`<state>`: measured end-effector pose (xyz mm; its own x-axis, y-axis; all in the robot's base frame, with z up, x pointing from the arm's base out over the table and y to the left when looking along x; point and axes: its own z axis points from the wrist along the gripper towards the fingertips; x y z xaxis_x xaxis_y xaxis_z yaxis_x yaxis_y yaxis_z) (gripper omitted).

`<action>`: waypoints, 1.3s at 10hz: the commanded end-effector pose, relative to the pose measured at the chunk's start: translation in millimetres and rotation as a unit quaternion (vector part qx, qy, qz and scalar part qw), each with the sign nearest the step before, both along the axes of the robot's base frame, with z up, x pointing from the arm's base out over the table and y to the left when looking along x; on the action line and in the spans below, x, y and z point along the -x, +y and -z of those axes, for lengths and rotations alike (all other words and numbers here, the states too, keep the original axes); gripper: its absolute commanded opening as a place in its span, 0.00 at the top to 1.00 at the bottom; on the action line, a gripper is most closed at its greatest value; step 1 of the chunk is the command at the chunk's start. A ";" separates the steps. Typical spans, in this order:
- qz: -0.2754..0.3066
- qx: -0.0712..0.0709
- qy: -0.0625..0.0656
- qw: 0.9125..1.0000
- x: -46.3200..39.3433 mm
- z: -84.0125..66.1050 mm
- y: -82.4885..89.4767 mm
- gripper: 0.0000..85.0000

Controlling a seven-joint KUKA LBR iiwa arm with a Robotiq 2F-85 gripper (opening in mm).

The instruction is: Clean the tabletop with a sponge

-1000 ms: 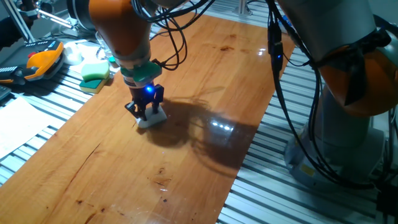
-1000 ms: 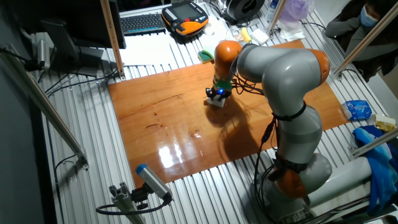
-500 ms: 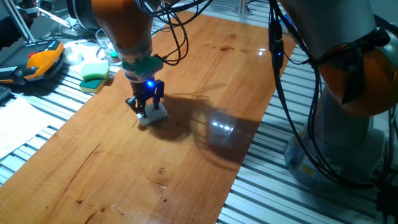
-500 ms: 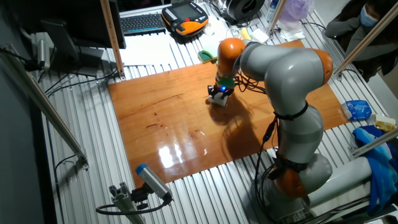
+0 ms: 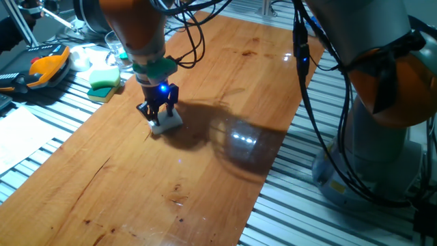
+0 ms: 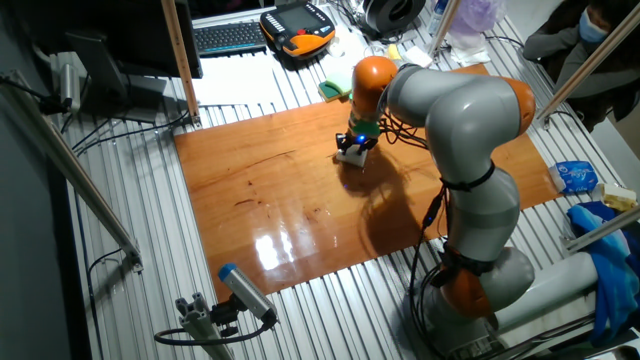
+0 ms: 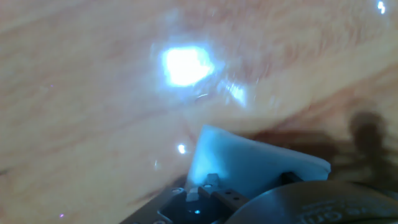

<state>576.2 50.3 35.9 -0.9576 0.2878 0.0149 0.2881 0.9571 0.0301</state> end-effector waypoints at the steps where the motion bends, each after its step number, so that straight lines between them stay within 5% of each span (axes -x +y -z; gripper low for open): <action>1: 0.001 -0.007 0.002 1.000 -8.8 -3.4 -3.8 0.40; 2: 0.004 -0.009 0.007 1.000 -16.0 -7.5 -7.0 0.40; 4: 0.014 -0.006 0.002 1.000 -12.9 -5.7 -3.5 0.40; 10: 0.035 -0.005 -0.009 0.999 21.5 6.2 15.4 0.40; 13: 0.041 -0.008 0.005 0.999 31.6 1.7 23.1 0.40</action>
